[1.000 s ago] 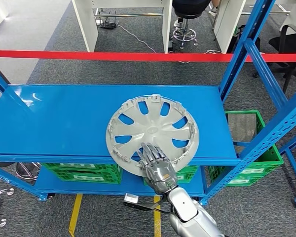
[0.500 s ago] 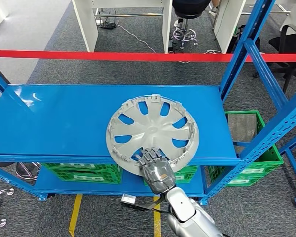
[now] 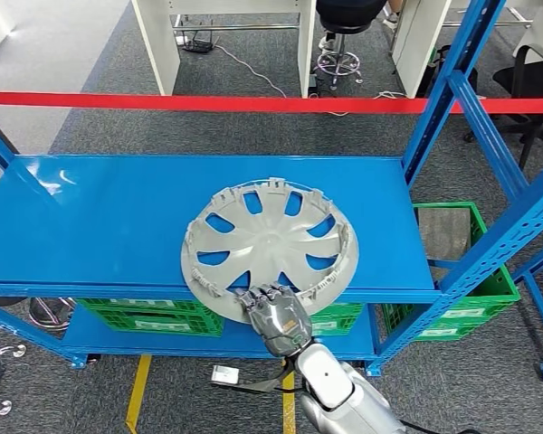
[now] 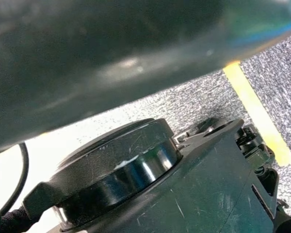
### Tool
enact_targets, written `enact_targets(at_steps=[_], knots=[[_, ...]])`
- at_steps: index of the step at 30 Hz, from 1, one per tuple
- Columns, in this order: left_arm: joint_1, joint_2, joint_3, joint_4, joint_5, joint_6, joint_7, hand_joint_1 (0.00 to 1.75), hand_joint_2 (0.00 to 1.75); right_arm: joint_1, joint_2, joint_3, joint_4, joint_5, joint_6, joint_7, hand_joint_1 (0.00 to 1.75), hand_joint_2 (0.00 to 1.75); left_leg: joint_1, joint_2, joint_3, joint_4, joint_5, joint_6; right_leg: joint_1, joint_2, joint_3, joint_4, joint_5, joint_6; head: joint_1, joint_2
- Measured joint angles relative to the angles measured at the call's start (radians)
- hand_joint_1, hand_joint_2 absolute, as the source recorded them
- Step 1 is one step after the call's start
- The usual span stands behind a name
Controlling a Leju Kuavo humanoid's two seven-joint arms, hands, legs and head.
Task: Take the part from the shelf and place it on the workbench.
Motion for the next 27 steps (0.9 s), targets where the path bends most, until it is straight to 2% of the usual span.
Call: enact_targets(at_steps=[11, 16, 17, 19, 21, 23, 27], knots=[[0.000, -0.001, 0.004, 0.000, 0.007, -0.001, -0.002, 0.00, 0.00, -0.001, -0.017, 0.028, -0.027, 0.009, 0.000, 0.026, 1.75, 1.75, 0.000, 0.000, 0.000, 0.000, 0.000, 0.000, 0.000, 0.000, 0.000, 0.000, 0.000, 0.000, 0.000, 0.000], [0.001, 0.000, 0.023, 0.000, 0.020, -0.003, -0.031, 0.00, 0.00, -0.007, -0.083, 0.088, -0.196, 0.010, 0.000, 0.099, 1.75, 1.75, 0.000, 0.000, -0.002, 0.001, 0.000, 0.000, 0.000, 0.000, -0.001, 0.000, 0.000, 0.000, 0.000, 0.000], [0.002, 0.000, 0.026, 0.000, 0.021, -0.003, -0.040, 0.00, 0.00, -0.003, -0.096, 0.090, -0.253, 0.009, 0.000, 0.072, 1.75, 1.75, 0.000, 0.000, -0.002, 0.001, 0.000, 0.000, 0.000, 0.000, -0.001, 0.000, 0.000, 0.000, 0.000, 0.000], [0.003, 0.000, 0.030, 0.000, 0.021, -0.002, -0.054, 0.00, 0.00, 0.024, -0.101, 0.068, -0.370, 0.008, 0.000, -0.062, 1.75, 1.75, 0.000, 0.000, -0.003, 0.001, 0.000, 0.000, 0.000, 0.000, -0.002, 0.000, 0.000, 0.000, 0.000, 0.000], [0.004, 0.000, 0.035, 0.001, 0.021, -0.001, -0.060, 0.00, 0.00, 0.067, -0.081, 0.032, -0.486, 0.010, 0.000, -0.229, 1.75, 1.75, 0.000, 0.000, -0.003, 0.001, 0.000, 0.000, 0.000, 0.000, -0.003, 0.000, 0.000, 0.000, 0.000, 0.000], [0.005, 0.000, 0.043, 0.001, 0.021, -0.001, -0.056, 0.00, 0.00, 0.101, -0.052, 0.007, -0.597, 0.011, 0.000, -0.341, 1.75, 1.75, 0.000, 0.000, -0.004, 0.001, 0.000, 0.000, 0.000, -0.001, -0.003, 0.000, 0.000, 0.000, 0.000, 0.000], [0.006, 0.000, 0.051, 0.002, 0.021, 0.002, -0.048, 0.00, 0.00, 0.135, -0.015, -0.017, -0.759, 0.011, 0.001, -0.405, 1.75, 1.75, 0.001, -0.001, -0.005, 0.001, 0.000, 0.000, 0.001, -0.002, -0.003, 0.000, -0.001, 0.000, 0.000, 0.000]])
